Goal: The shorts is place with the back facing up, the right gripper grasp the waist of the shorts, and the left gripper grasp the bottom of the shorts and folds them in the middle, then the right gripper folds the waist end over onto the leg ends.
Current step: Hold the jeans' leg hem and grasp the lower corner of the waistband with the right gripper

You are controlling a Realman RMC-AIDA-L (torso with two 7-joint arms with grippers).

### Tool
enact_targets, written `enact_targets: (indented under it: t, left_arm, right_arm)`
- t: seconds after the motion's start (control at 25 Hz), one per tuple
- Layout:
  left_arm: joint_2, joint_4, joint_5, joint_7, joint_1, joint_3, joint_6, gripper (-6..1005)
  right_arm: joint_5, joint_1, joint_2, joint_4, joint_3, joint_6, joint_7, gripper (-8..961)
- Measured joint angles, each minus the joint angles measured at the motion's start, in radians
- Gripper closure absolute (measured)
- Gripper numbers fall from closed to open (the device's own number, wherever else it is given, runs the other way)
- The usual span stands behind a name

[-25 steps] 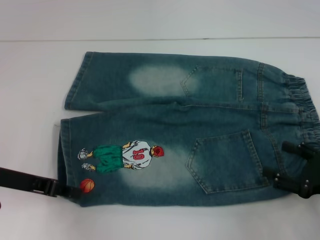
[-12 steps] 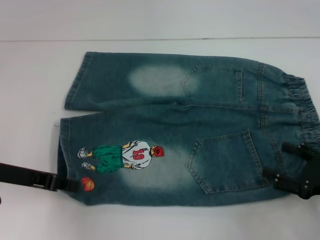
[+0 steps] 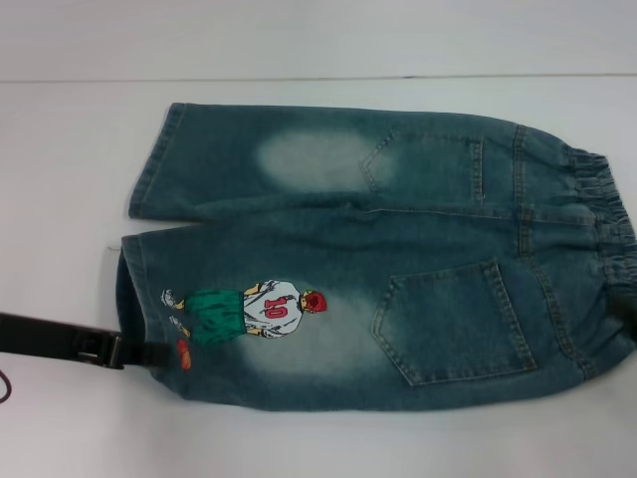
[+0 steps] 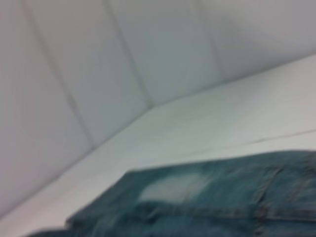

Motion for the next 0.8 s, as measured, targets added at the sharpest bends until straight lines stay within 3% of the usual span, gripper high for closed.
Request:
enact_targets:
  t: [0.24,0.44,0.8]
  left_arm:
    - [0.001,0.022,-0.020,0.000,0.006,-0.004,0.007,962]
    - [-0.001,0.025,-0.029,0.001,0.009,-0.001,0.006,962]
    - [0.001,0.022,-0.033,0.002,0.010,0.002,0.002,963]
  right_arm:
    - [0.000,-0.040,-0.032,0.000,0.115,-0.029,0.184,7]
    - [-0.001,-0.047,-0.036,-0.001,0.145,0.020,0.214,7]
    - [-0.010,-0.029,-0.037,0.003,0.105,0.131,0.302,8]
